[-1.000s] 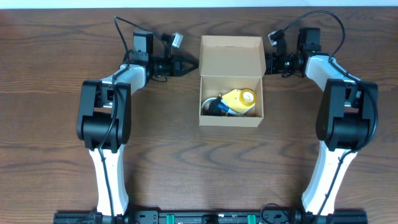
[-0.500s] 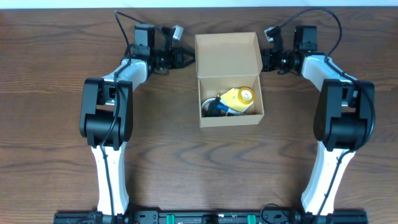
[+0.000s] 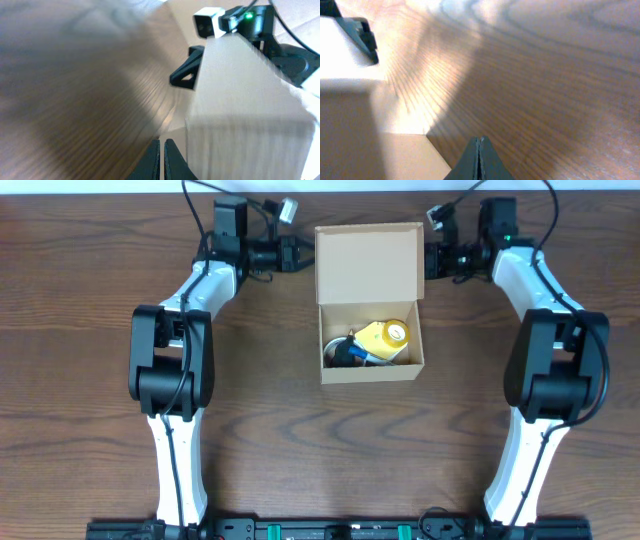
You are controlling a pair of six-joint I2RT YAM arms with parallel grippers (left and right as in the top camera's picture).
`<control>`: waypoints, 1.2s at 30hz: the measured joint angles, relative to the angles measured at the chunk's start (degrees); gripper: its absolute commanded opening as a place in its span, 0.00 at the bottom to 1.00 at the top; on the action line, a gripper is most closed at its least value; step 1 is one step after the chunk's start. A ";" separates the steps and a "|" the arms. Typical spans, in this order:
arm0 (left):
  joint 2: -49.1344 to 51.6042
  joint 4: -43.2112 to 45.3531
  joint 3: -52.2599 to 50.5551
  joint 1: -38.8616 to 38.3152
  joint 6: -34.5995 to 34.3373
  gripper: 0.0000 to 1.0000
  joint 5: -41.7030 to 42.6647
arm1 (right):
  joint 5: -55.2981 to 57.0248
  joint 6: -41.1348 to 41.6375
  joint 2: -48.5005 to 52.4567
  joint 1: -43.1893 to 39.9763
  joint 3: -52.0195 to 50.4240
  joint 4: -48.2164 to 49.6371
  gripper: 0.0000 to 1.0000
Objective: Pack container
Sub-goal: 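Fold the lid forward and down over the box with both grippers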
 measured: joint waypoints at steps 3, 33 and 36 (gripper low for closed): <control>0.00 0.17 3.45 0.00 -1.07 0.05 1.88 | 0.76 -3.15 0.00 0.00 4.39 -4.81 0.01; -25.05 -41.86 6.71 -2.27 20.35 0.06 -19.80 | 7.32 -31.43 -12.33 3.72 14.19 -41.27 0.02; -25.05 -42.32 6.71 -2.25 20.52 0.05 -20.11 | 8.50 -33.53 -12.33 3.98 14.21 -45.53 0.02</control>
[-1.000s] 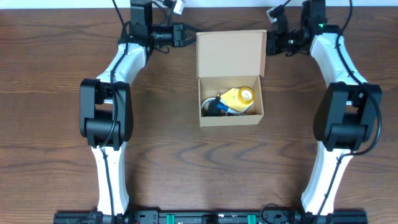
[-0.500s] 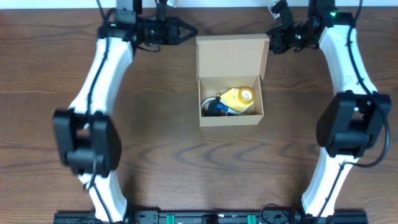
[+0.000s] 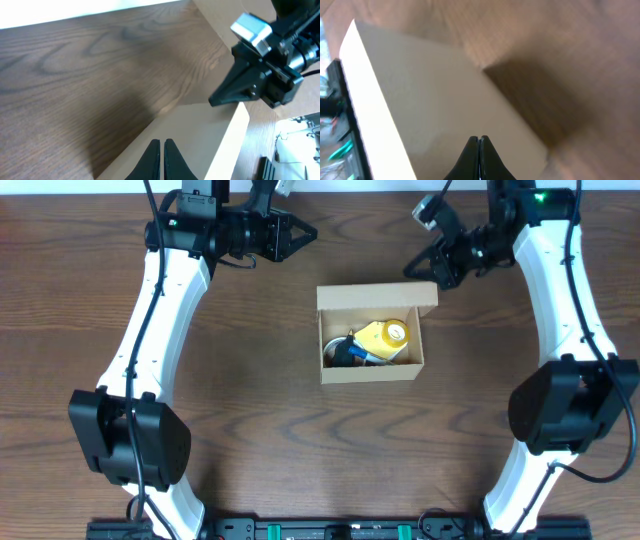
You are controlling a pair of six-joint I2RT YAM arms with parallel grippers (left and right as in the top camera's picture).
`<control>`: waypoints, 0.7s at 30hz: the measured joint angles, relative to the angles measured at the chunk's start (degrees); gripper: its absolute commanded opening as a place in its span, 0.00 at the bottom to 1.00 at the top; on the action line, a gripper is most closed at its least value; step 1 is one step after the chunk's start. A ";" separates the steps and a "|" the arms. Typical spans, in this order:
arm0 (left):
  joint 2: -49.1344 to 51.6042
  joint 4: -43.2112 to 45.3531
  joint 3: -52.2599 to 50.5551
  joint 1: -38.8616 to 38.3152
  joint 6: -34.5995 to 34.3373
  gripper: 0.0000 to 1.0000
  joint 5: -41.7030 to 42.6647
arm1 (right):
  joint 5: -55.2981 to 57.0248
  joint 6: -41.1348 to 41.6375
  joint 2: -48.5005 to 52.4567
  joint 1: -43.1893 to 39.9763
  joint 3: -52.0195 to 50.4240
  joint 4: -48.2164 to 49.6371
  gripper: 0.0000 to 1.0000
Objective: Pack container
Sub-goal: 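Fold the lid forward and down over the box with both grippers, then lift both grippers up and away from the closed box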
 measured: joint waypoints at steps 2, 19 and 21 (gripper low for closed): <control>0.00 -0.42 0.00 0.00 0.02 0.06 -0.07 | 0.68 -2.40 0.00 0.17 0.00 -5.20 0.02; 0.00 -18.88 12.33 -0.02 4.55 0.05 -12.37 | 10.40 -6.54 -0.07 14.71 0.00 -4.22 0.02; 0.00 -21.00 15.74 -0.07 5.25 0.05 -15.69 | 13.53 -2.45 -0.33 15.23 -0.02 1.25 0.02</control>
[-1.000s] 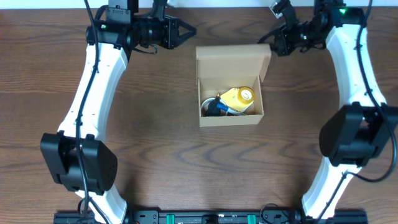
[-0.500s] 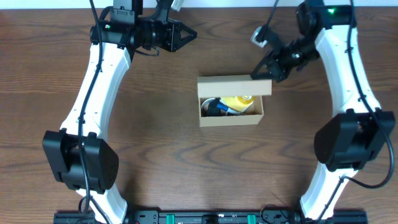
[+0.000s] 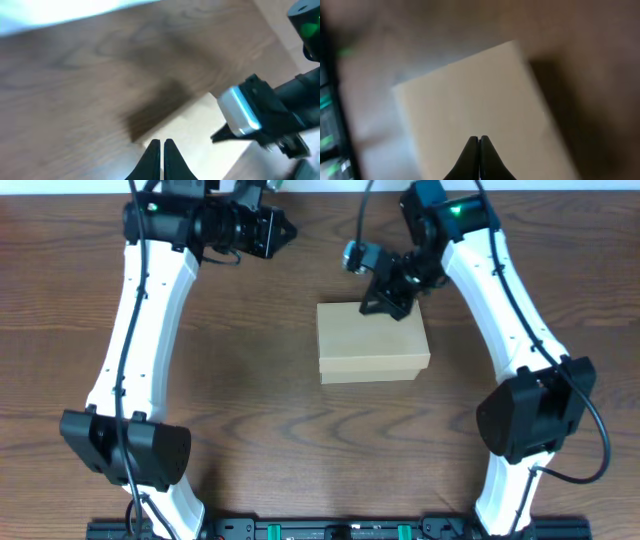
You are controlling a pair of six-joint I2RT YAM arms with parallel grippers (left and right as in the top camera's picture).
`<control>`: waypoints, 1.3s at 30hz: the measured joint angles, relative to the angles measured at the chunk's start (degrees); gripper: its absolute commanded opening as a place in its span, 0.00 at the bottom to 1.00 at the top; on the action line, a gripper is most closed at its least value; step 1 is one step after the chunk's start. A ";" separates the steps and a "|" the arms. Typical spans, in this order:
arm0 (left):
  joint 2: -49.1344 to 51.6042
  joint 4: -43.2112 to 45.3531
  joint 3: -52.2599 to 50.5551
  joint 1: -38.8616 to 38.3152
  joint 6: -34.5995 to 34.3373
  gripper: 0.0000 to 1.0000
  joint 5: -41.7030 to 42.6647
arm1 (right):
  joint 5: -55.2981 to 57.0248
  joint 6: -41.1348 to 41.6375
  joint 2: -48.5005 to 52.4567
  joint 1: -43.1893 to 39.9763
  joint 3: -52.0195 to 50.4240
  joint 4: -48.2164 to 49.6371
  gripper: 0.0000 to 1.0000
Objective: Pack container
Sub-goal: 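Lift both grippers up and away from the closed box, then lower both grippers onto the closed lid and press it down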
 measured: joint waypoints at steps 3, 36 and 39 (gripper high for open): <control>0.00 -1.31 3.17 -0.28 0.61 0.05 -4.87 | 5.79 6.25 -1.31 -0.07 -0.02 7.74 0.04; 0.26 -8.37 -17.35 -18.49 -12.66 0.06 -32.81 | 27.54 32.72 -10.16 1.92 -10.08 -4.96 0.02; 0.26 -7.91 -17.35 -19.91 -13.53 0.06 -33.05 | 27.34 33.22 -10.16 1.92 -13.31 -4.72 0.02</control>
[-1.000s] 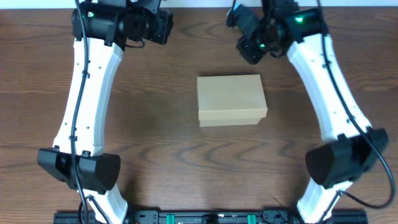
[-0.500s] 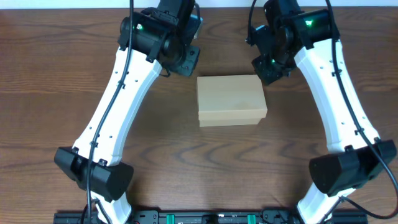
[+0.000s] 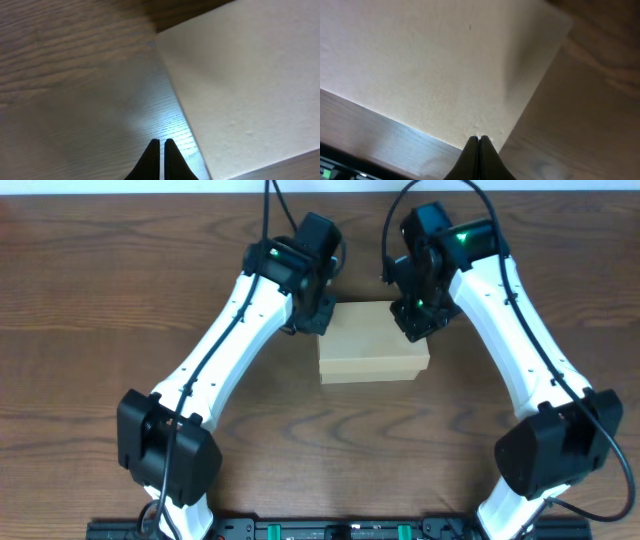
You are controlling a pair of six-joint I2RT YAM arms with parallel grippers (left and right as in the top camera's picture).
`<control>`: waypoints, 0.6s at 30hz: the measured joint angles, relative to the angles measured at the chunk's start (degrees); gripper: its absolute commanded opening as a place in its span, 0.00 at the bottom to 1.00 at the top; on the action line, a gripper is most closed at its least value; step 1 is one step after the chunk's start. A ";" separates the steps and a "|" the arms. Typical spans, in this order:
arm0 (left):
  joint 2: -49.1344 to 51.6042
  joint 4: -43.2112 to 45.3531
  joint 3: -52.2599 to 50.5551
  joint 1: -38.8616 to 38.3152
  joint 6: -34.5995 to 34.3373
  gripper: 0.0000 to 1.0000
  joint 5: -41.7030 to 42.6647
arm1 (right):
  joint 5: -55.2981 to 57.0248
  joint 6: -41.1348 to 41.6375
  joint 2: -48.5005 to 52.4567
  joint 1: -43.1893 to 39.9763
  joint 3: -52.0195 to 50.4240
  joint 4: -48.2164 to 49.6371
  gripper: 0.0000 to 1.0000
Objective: Pack container
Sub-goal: 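Lower both grippers onto the closed lid and press it down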
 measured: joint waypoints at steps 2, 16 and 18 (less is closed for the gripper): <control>0.00 0.00 0.00 -1.18 -0.85 0.06 -0.26 | -0.39 0.24 0.00 0.00 -0.85 0.07 0.02; 0.00 2.71 -6.16 -8.96 -6.97 0.06 -1.51 | -1.42 2.08 -8.00 0.00 -13.62 6.25 0.02; 0.00 3.30 -7.26 -9.31 -7.23 0.06 -1.51 | -1.75 2.10 -8.90 -0.02 -15.34 7.32 0.02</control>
